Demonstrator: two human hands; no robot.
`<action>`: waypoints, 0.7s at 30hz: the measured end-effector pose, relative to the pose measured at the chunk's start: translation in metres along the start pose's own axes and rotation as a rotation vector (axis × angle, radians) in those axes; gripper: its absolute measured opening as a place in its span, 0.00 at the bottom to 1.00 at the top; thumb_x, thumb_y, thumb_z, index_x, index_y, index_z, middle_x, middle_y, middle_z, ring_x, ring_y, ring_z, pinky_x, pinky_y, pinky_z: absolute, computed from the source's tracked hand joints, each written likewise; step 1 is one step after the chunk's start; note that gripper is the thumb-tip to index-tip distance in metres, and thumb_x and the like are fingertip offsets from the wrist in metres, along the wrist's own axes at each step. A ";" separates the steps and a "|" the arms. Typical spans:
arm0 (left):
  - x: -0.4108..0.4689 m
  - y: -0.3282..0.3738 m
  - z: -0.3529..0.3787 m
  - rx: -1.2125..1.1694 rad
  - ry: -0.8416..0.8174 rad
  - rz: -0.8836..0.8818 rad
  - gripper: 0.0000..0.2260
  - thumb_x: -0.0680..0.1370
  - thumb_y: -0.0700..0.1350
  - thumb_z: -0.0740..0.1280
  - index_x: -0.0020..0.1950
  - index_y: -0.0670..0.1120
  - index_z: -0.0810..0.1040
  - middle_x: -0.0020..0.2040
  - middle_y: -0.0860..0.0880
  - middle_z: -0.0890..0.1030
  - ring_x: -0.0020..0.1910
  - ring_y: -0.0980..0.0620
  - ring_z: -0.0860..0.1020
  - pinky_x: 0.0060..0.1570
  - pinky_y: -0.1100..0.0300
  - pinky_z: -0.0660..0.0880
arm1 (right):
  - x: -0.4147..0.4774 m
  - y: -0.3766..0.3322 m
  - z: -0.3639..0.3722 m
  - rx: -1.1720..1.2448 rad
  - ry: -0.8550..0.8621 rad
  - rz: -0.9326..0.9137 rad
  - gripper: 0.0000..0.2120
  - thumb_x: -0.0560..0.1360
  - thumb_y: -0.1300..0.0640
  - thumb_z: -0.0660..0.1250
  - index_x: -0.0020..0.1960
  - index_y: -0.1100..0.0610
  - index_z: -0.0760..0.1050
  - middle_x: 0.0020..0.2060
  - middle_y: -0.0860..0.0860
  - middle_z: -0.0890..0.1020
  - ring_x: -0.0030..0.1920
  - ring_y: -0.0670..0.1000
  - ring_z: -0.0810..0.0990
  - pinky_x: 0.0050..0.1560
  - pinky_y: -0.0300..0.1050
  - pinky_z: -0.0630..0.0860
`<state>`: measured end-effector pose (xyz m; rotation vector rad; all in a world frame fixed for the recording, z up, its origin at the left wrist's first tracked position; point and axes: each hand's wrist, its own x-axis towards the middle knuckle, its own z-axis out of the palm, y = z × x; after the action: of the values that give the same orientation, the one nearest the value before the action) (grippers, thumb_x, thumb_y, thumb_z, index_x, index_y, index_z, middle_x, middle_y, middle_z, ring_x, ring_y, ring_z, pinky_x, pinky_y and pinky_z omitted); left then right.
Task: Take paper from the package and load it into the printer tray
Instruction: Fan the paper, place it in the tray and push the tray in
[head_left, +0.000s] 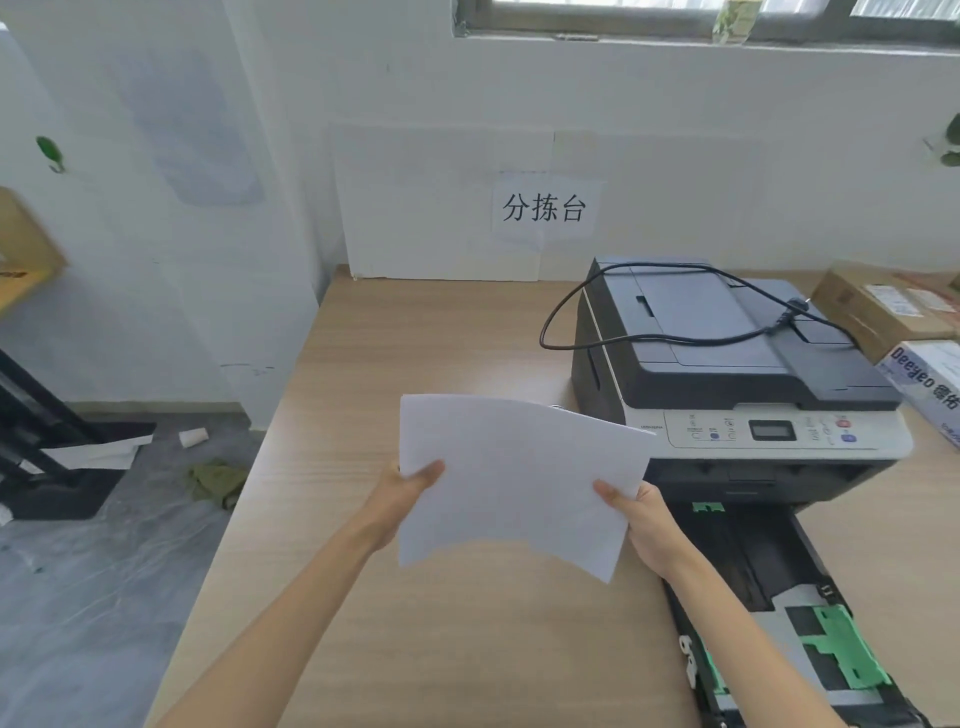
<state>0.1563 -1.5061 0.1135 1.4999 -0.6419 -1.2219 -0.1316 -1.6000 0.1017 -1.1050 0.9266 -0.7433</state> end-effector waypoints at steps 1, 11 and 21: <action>-0.001 -0.003 0.005 -0.016 0.060 0.026 0.04 0.77 0.40 0.66 0.46 0.47 0.80 0.45 0.46 0.83 0.50 0.43 0.80 0.49 0.47 0.79 | 0.001 0.000 0.004 0.002 0.012 -0.002 0.12 0.72 0.56 0.69 0.52 0.63 0.80 0.47 0.57 0.86 0.48 0.59 0.83 0.46 0.48 0.80; -0.009 -0.043 0.018 -0.080 0.146 0.066 0.09 0.75 0.47 0.66 0.48 0.44 0.82 0.45 0.43 0.82 0.43 0.48 0.79 0.43 0.52 0.74 | 0.012 0.018 0.016 -0.119 0.051 0.005 0.14 0.70 0.48 0.70 0.53 0.51 0.79 0.50 0.59 0.82 0.49 0.58 0.79 0.47 0.60 0.74; -0.003 -0.131 0.029 -0.008 0.197 -0.136 0.08 0.73 0.34 0.70 0.43 0.47 0.83 0.38 0.53 0.84 0.39 0.56 0.81 0.40 0.62 0.77 | 0.004 0.108 -0.006 -0.143 0.257 0.222 0.11 0.75 0.65 0.67 0.48 0.48 0.76 0.44 0.45 0.82 0.46 0.45 0.80 0.42 0.37 0.74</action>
<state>0.1025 -1.4741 -0.0054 1.6545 -0.4085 -1.1584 -0.1296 -1.5742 -0.0034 -1.0236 1.3149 -0.6521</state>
